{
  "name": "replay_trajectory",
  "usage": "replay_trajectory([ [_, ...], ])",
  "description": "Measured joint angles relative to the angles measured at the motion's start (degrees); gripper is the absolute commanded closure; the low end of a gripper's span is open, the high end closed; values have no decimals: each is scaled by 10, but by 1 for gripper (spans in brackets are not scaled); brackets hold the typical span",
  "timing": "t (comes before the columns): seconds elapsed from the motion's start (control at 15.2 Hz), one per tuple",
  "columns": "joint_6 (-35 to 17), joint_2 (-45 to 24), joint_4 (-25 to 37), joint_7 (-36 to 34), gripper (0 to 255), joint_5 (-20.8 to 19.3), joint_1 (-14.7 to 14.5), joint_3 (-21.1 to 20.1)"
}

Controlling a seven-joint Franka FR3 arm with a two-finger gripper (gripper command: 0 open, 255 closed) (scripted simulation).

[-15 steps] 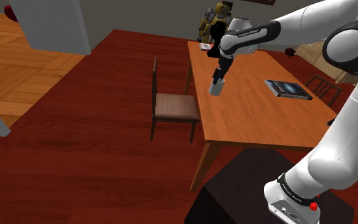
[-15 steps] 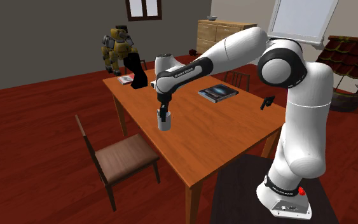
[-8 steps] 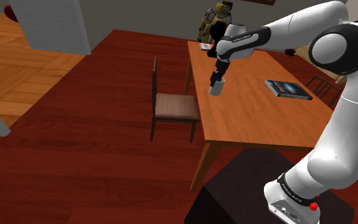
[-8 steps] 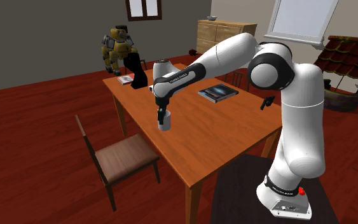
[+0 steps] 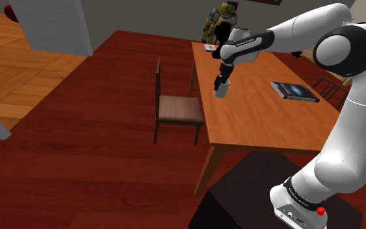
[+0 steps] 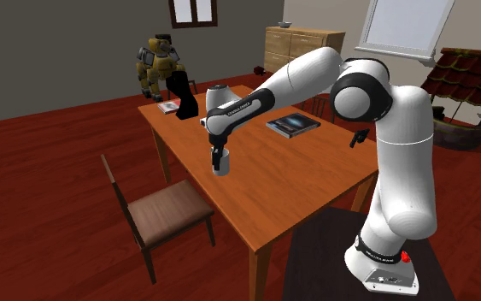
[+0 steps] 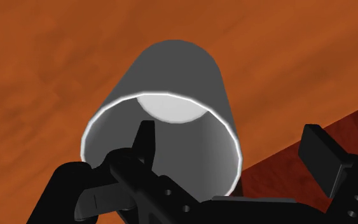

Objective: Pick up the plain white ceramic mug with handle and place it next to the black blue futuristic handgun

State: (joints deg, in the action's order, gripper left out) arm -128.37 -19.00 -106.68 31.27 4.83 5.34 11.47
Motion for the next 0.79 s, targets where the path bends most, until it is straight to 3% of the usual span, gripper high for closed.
replay_trajectory([
  [0.07, 0, 0, 0, 0, 255, 0, 0, 0],
  [0.79, 3, 2, 1, 0, 255, -1, 0, 0],
])
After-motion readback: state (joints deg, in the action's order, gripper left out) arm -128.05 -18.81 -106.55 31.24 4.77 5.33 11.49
